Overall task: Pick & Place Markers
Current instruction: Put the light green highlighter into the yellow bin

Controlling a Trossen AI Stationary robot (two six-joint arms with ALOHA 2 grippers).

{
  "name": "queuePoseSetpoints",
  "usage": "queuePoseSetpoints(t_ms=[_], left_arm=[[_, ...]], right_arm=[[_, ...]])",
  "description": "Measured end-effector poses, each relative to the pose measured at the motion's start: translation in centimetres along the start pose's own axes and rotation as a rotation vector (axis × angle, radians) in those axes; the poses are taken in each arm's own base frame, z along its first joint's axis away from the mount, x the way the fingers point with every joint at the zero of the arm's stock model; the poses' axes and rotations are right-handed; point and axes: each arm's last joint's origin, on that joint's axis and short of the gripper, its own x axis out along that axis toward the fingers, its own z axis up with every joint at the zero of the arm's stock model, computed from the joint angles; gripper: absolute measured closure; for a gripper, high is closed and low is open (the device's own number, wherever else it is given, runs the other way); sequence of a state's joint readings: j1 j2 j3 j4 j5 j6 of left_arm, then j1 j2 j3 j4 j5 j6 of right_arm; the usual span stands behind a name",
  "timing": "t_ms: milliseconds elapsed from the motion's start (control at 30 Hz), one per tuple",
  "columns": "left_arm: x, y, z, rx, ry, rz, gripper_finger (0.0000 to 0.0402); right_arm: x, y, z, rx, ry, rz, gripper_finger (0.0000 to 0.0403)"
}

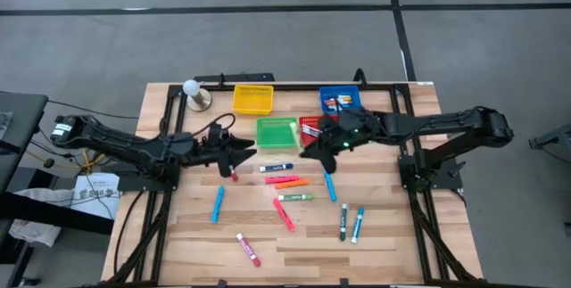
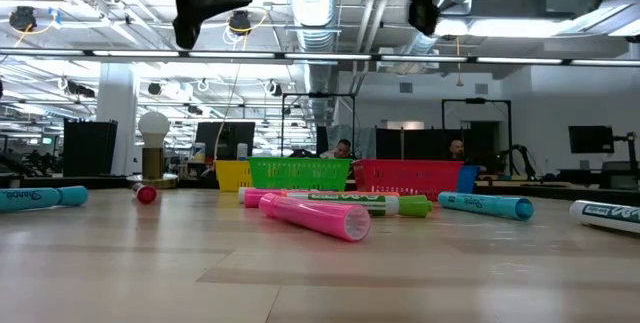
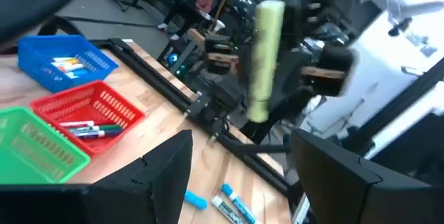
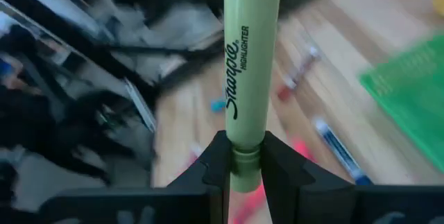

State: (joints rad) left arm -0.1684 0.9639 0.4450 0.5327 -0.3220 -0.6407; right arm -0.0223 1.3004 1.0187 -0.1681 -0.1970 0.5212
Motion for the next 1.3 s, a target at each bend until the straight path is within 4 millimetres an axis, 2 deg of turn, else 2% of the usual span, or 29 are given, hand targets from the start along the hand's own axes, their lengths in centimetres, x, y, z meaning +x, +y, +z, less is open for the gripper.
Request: queuePoseSetpoints(t_ms=[233, 533, 567, 700, 933, 1033, 1167, 1300], left_arm=[[0.6, 0.4, 0.6, -0.022, -0.054, -0.014, 0.0158], [1.2, 0.3, 0.4, 0.005, -0.073, -0.05, 0.0158], [1.3, 0.3, 0.2, 0.006, -0.07, -0.047, 0.0158], [1.7, 0.4, 0.1, 0.01, -0.08, -0.052, 0.0158], [2.0, 0.8, 0.1, 0.022, -0.09, -0.035, 0.0158], [2.1, 1.0, 0.4, 0.026, -0.102, -0.039, 0.0166], [2.1, 1.1, 0.5, 0.028, -0.099, -0.045, 0.0202], [2.2, 1.2, 0.6, 0.029, -0.09, -0.064, 0.0261]], right_arm=[[3.6, -0.1, 1.6, 0.018, -0.002, 0.127, 0.0357], [7.9, -2.1, 3.5, 0.106, 0.009, 0.293, 0.0357], [8.3, -2.4, 3.2, 0.124, 0.044, 0.298, 0.0357], [9.9, -2.5, 3.9, 0.129, 0.065, 0.354, 0.0357], [11.5, -2.7, 4.6, 0.132, 0.092, 0.388, 0.0356], [11.5, -2.6, 4.7, 0.13, 0.093, 0.389, 0.0356], [11.5, -2.9, 4.8, 0.132, 0.092, 0.381, 0.0356], [11.4, -3.2, 5.0, 0.137, 0.091, 0.374, 0.0356]])
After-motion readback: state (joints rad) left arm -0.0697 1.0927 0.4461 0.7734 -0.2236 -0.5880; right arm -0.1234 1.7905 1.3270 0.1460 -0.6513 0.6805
